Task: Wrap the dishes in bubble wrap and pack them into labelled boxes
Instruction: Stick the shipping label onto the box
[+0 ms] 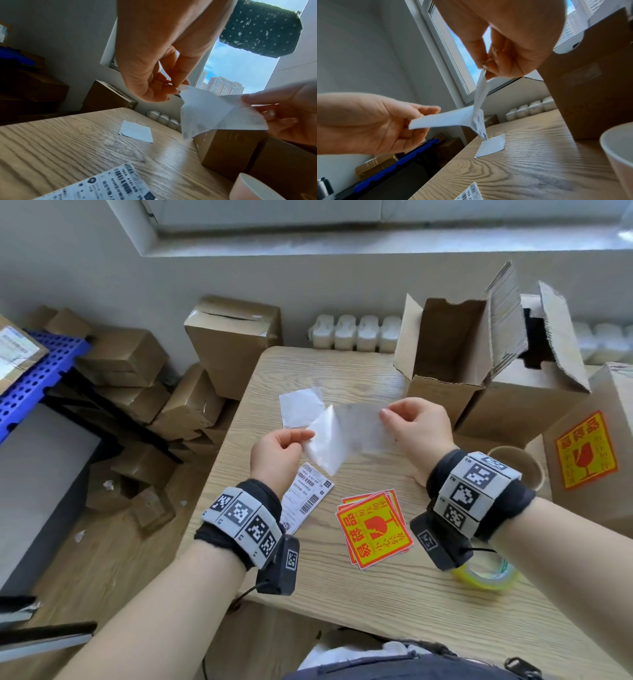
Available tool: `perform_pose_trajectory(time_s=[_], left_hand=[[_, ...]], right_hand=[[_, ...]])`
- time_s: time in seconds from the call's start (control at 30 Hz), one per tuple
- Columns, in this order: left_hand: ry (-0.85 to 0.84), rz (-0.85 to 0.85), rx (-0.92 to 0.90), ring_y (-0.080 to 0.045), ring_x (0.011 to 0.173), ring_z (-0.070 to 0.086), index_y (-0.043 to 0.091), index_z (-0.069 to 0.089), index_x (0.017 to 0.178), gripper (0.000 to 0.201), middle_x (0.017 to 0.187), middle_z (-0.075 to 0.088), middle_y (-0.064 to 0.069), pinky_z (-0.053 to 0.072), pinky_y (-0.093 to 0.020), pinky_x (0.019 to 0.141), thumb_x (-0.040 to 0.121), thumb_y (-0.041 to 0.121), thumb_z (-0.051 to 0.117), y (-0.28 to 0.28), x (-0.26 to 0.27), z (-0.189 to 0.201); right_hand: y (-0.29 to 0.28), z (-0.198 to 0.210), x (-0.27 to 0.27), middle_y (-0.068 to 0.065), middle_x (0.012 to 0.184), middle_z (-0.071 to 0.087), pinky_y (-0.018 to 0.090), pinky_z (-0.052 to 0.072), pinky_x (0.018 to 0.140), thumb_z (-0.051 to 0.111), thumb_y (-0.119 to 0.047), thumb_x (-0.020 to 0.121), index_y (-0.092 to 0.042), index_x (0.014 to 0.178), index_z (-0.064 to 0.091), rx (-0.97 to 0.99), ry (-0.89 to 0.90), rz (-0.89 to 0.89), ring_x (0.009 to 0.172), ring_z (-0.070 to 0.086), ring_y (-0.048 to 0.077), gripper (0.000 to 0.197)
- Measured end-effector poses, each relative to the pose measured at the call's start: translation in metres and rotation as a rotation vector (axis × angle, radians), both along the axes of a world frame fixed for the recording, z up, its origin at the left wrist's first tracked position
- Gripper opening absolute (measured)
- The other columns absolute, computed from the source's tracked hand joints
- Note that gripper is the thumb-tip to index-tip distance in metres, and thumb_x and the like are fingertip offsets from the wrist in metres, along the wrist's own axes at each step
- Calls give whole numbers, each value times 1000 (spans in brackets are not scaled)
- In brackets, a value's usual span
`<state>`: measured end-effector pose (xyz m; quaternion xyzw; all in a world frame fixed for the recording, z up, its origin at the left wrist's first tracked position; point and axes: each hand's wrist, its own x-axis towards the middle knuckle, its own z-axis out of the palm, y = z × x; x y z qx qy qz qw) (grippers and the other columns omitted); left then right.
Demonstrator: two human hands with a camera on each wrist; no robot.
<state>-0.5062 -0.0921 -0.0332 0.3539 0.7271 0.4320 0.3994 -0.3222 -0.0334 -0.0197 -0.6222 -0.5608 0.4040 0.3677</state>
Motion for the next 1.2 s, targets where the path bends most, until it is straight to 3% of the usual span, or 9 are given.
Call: perform_pose_trajectory(time_s=[0.13,0.27,0.4,0.5,0.73,0.83,1.0,1.1,1.2], left_hand=[[121,-18,-42,-14,98,62,17,68,108,29,116,66,-1,51,-30,92,90,3,50,13,-12,-12],[163,-74,-92,-9,66,53,14,57,128,38,116,60,-6,47,-14,58,93,5,48,32,-16,-26],[77,-120,-177,-21,116,54,9,47,138,45,138,50,-8,43,-37,104,93,7,50,53,-15,-41],[75,-159,-251,-24,130,45,4,43,140,47,143,45,-10,36,-39,110,94,10,52,63,-13,-54],[228,-295,-395,-28,128,45,9,45,139,55,145,42,-12,36,-30,105,88,24,54,65,-4,-58],[312,-305,-245,-25,125,49,13,55,131,46,137,49,-9,38,-33,105,89,33,56,55,9,-36],[-219,-321,-89,-9,95,65,19,66,94,30,99,69,3,47,-28,86,92,46,53,43,58,25],[-311,-292,-48,-11,91,66,20,64,86,10,90,69,2,49,-30,87,89,31,64,40,72,42],[-308,-329,-18,-9,88,67,20,64,88,5,90,70,2,50,-29,87,89,15,64,41,83,49]], right_hand=[[7,0,12,-3,80,62,36,54,80,64,-21,88,-16,89,65,30,19,-103,77,61,17,5],[9,2,24,4,86,68,30,56,70,62,-18,90,-11,94,66,34,44,-146,71,66,15,8],[3,2,33,5,80,68,19,56,60,61,-11,90,-12,89,65,52,135,-215,68,67,9,5],[1,4,43,1,79,68,22,57,62,62,-13,90,-16,87,66,95,117,-283,69,68,10,5],[-7,6,49,-2,81,68,24,58,68,65,-15,88,-17,90,67,102,124,-247,78,69,13,4],[-11,6,45,-4,80,68,22,58,69,67,-12,86,-12,93,69,96,182,-205,78,69,11,7],[-22,4,36,3,90,69,27,55,80,72,-8,80,-14,86,74,286,90,-77,86,66,13,8],[-32,9,39,5,92,67,11,50,77,73,-4,78,-4,88,74,436,21,2,85,63,6,10],[-41,13,53,3,94,65,7,49,76,74,-3,77,-2,91,73,504,-48,39,85,62,5,14]])
